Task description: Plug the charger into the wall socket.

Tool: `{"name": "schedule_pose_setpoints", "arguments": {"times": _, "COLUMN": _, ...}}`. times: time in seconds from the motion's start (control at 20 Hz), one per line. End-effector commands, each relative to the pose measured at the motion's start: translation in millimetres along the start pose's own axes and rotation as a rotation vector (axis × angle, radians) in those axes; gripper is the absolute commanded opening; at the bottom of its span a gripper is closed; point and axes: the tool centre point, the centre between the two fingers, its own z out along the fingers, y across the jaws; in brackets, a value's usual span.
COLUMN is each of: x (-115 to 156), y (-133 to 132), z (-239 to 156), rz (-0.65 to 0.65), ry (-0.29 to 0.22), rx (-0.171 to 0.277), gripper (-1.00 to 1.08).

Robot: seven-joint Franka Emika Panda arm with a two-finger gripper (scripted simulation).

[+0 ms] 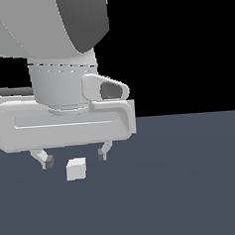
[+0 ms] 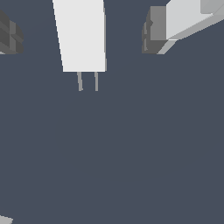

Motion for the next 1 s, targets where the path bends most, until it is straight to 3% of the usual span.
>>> {"name": "schedule_pose_setpoints", "arguments": {"times": 0.0, "x": -3.5, "y": 0.0, "z": 8.8, "rz": 0.0, "ry": 0.0, "rx": 0.0, "gripper": 1.0}}
{"name": "schedule_pose_setpoints", "arguments": {"times": 0.3, "x": -6.5, "y": 0.0, "z": 17.1, "rz": 0.0, "ry": 0.001, "rx": 0.0, "gripper": 1.0}}
{"name": "schedule_pose_setpoints", "arguments": {"times": 0.35, "x": -6.5, "y": 0.0, "z": 17.1, "rz": 0.0, "ry": 0.001, "rx": 0.0, "gripper": -1.0}}
{"name": "schedule_pose_setpoints", "arguments": {"times": 0.95, "x": -5.6, "y": -0.5, "z": 16.2, "rz": 0.003, "ry": 0.001, "rx": 0.0, "gripper": -1.0}}
